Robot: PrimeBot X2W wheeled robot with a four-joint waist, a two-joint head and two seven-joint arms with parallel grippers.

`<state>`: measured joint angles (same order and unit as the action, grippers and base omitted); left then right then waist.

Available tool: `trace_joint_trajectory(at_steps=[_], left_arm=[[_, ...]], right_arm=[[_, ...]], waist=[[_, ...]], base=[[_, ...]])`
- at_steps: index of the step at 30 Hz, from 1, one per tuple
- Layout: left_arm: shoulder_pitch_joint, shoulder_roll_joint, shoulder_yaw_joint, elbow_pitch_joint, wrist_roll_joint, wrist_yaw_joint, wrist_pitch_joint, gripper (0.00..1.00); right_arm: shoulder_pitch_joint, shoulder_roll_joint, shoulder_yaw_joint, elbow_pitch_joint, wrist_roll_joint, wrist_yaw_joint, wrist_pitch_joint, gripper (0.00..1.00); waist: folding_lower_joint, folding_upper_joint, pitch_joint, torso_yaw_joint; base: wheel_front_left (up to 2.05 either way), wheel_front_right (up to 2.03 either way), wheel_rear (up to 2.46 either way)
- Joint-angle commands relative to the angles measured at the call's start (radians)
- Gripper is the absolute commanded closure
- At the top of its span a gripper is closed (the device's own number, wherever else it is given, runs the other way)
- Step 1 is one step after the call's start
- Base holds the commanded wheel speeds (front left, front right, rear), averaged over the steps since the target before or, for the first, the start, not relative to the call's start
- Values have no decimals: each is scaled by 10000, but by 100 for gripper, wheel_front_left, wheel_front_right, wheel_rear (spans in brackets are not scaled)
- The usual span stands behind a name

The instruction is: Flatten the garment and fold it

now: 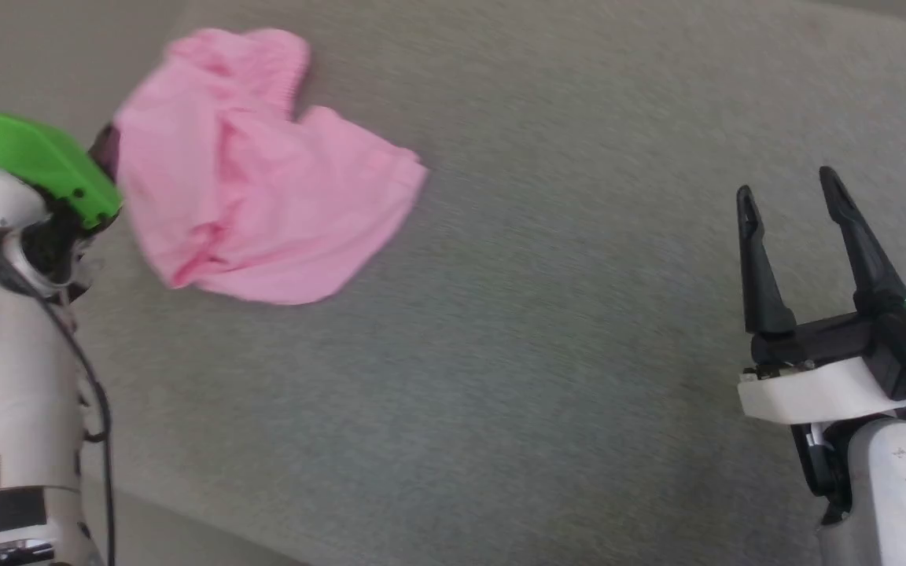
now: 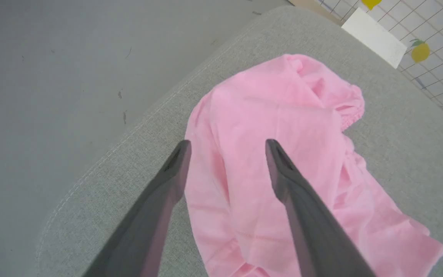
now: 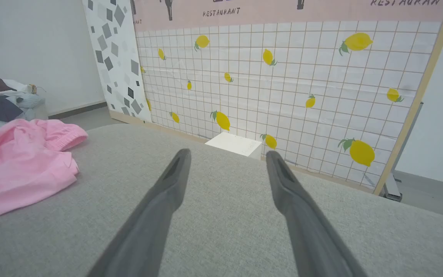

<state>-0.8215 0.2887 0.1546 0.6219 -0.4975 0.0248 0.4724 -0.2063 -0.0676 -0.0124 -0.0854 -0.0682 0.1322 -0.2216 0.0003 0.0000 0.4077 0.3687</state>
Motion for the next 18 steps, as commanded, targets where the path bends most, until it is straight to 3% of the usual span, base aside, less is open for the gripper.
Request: trace_joint_trajectory(at_steps=[1,5,12,14,18], left_arm=[[3,144,95,163,-206,238,550,0],[446,170,283,364,-553,886,2226,0],[1639,-19,401,-145,-823,1860,4033,0],[1938,2,375,-520,-868,1919,4386,100],[2223,530,334,-1648,-205,1761,2923,100]], right_arm=[[-188,-45,-43,-54,58,-15,-96,0],[-250,-42,-139,11,102,-15,-174,0],[-207,45,-101,252,201,-15,-286,0],[-187,70,-85,349,249,-15,-312,0],[-144,102,-97,456,287,-15,-350,0]], waist=[[-3,0,1753,-1799],[-3,0,1897,-2036],[-3,0,1724,-2159],[-3,0,1539,-2147],[-3,0,1076,-2107]], base=[[0,0,0],[0,0,0],[0,0,0],[0,0,0],[0,0,0]])
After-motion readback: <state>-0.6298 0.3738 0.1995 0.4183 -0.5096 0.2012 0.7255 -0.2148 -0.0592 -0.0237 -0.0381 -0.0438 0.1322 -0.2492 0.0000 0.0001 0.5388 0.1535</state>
